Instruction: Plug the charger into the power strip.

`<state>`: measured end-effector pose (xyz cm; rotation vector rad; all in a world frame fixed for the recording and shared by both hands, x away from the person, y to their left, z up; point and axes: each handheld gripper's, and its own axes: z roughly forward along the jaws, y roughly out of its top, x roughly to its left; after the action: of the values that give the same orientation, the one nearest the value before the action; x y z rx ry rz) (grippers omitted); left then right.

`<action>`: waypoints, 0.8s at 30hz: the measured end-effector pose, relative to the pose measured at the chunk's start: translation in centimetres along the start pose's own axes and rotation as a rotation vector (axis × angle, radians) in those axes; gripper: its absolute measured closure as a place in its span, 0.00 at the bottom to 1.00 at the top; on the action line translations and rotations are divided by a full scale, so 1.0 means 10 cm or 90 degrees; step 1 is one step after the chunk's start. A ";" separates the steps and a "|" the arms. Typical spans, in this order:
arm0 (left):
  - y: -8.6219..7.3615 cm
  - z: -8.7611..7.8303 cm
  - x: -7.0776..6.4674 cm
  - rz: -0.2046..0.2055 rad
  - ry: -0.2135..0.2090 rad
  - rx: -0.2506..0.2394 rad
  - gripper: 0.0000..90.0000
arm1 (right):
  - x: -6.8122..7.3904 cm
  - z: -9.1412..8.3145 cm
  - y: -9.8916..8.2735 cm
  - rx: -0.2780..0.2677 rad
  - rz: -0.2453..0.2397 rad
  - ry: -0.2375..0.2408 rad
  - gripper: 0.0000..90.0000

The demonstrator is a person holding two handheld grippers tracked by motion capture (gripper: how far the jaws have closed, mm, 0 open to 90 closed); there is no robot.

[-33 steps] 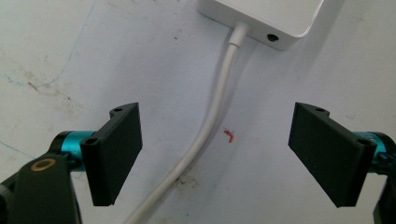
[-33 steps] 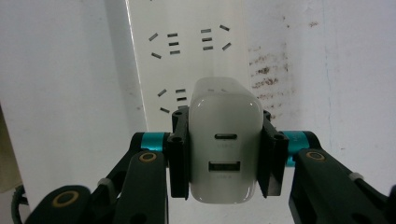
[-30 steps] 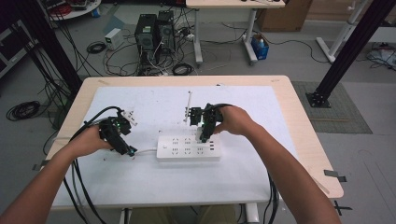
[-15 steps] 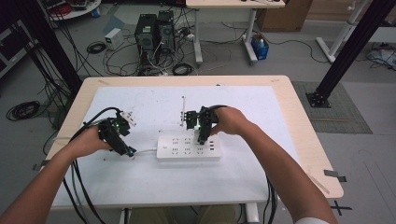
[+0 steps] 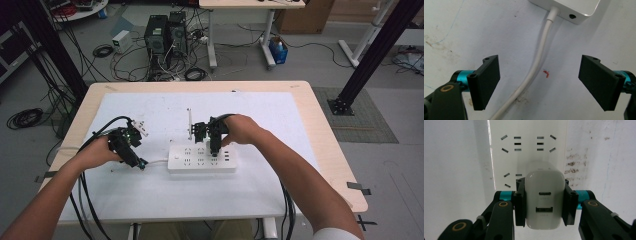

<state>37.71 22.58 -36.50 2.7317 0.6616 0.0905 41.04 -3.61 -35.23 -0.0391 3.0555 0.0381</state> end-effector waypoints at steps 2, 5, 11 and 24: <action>-0.01 0.00 0.00 -0.002 -0.001 -0.001 0.20 | 0.01 0.08 0.01 0.022 -0.007 -0.003 0.70; -0.03 0.02 0.00 -0.013 -0.005 -0.010 0.20 | 0.01 0.08 0.01 0.021 -0.002 0.000 0.70; -0.03 0.02 0.03 -0.011 -0.003 -0.003 0.20 | -0.07 0.08 0.02 0.023 0.009 0.029 0.70; -0.04 0.02 -0.02 -0.024 -0.003 -0.016 0.20 | -0.08 0.13 0.11 0.051 0.003 0.033 0.70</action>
<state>37.40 22.82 -36.85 2.6940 0.7055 0.0832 41.96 -2.50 -36.48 -0.0281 3.1062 -0.0864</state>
